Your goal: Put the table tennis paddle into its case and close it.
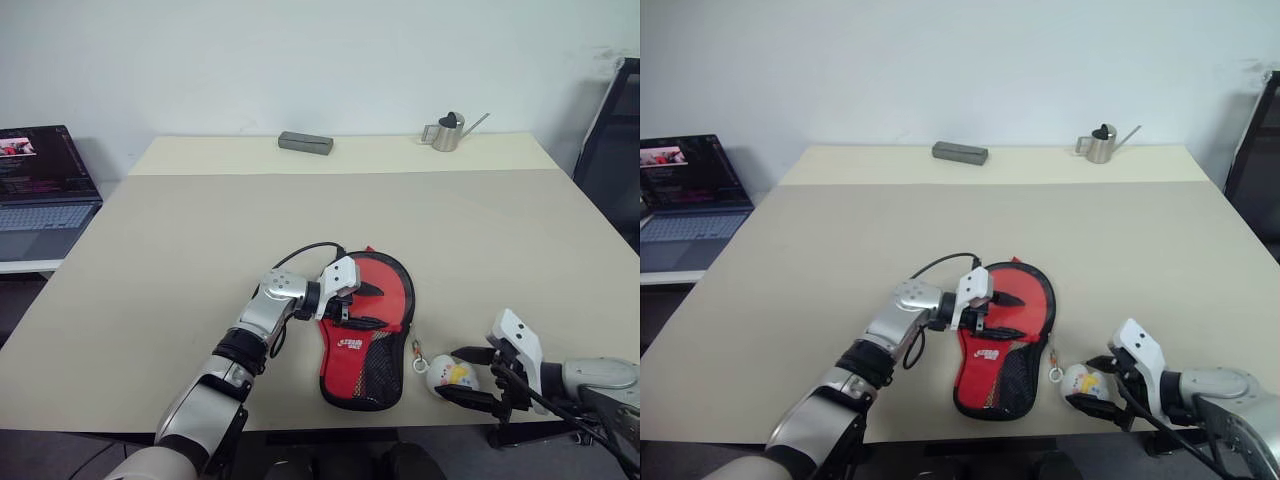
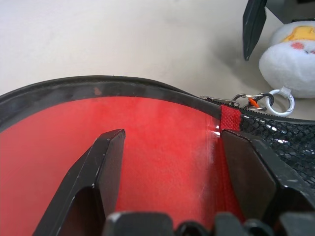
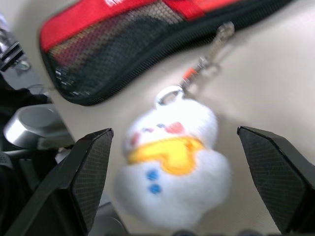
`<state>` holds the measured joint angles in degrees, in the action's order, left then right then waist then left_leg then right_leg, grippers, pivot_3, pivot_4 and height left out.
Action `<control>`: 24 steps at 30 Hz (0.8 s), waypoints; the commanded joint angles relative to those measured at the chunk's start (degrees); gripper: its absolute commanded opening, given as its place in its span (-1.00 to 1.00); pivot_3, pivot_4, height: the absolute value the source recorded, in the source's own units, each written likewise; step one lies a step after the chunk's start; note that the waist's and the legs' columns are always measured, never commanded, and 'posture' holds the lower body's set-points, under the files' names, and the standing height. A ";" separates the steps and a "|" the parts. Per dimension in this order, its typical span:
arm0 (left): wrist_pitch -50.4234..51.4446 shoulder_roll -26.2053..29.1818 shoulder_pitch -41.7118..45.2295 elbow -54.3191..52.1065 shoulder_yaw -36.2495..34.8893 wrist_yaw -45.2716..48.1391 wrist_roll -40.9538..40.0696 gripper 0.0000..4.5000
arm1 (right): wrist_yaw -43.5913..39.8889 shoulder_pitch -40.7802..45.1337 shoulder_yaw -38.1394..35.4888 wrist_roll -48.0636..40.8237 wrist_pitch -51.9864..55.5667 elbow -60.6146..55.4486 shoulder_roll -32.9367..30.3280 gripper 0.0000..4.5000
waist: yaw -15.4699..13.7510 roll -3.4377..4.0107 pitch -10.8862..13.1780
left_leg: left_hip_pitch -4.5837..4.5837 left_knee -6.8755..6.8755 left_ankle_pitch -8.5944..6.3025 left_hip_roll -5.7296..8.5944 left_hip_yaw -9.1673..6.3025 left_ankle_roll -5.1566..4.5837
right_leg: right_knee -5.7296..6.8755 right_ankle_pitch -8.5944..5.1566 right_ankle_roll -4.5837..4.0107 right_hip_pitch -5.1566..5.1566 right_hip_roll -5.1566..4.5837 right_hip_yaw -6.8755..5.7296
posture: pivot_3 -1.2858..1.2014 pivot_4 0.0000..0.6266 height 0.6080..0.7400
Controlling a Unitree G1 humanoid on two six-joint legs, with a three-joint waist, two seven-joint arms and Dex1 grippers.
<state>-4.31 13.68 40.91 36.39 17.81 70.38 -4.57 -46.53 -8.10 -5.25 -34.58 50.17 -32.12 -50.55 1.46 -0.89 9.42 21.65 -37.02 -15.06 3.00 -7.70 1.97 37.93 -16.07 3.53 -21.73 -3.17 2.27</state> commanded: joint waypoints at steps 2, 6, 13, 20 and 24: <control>-0.12 -0.07 -0.72 -0.01 0.12 -0.21 0.71 0.50 | -0.85 -0.39 0.87 1.29 -2.66 -0.19 -0.17 0.97 | 0.01 0.00 0.00 | 0.00 0.00 0.00 0.00 0.00 0.00 | 0.00 0.00 0.00 0.00 0.00 0.00 | 0.03 -0.52 1.00; -0.01 0.14 -0.91 -0.20 0.00 -0.28 0.75 0.50 | -0.75 -0.25 1.84 2.65 -3.78 -0.44 -0.02 0.90 | 0.01 0.00 0.00 | 0.00 0.00 0.00 0.00 0.00 0.00 | 0.00 0.00 0.00 0.00 0.00 0.00 | 0.03 -0.52 1.00; -0.71 0.08 -1.26 0.45 0.36 -0.56 1.40 0.50 | -1.31 -0.96 2.73 5.36 -6.61 -2.17 -1.09 -0.04 | 0.01 0.00 0.00 | -0.01 0.00 0.00 0.00 -0.01 0.00 | 0.00 0.00 0.01 0.00 0.00 0.00 | 0.03 -0.52 1.00; -1.27 -0.70 -2.30 0.41 1.36 -0.92 2.17 0.50 | -4.33 0.30 1.18 6.24 -8.57 -3.47 -5.06 -0.78 | -0.03 0.00 -0.01 | -0.08 0.01 0.00 0.00 -0.01 0.00 | -0.03 -0.15 0.26 0.08 0.00 0.01 | 0.03 -0.52 1.00; -1.26 -1.40 -2.35 0.80 1.72 -0.89 2.35 0.50 | -6.87 2.33 -0.78 5.44 -8.83 -3.52 -8.00 -0.84 | -0.12 0.01 -0.01 | -0.21 0.01 0.00 0.02 -0.01 0.00 | -0.08 -0.16 0.28 0.26 -0.02 -0.01 | 0.03 -0.52 1.00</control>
<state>-5.58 13.04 39.97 36.07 17.83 69.41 -3.77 -51.98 -6.87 -3.65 -28.31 42.41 -33.65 -57.38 1.35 -0.88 9.41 21.42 -37.01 -15.06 3.02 -7.71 1.97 37.81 -16.23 3.82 -21.40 -3.20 2.25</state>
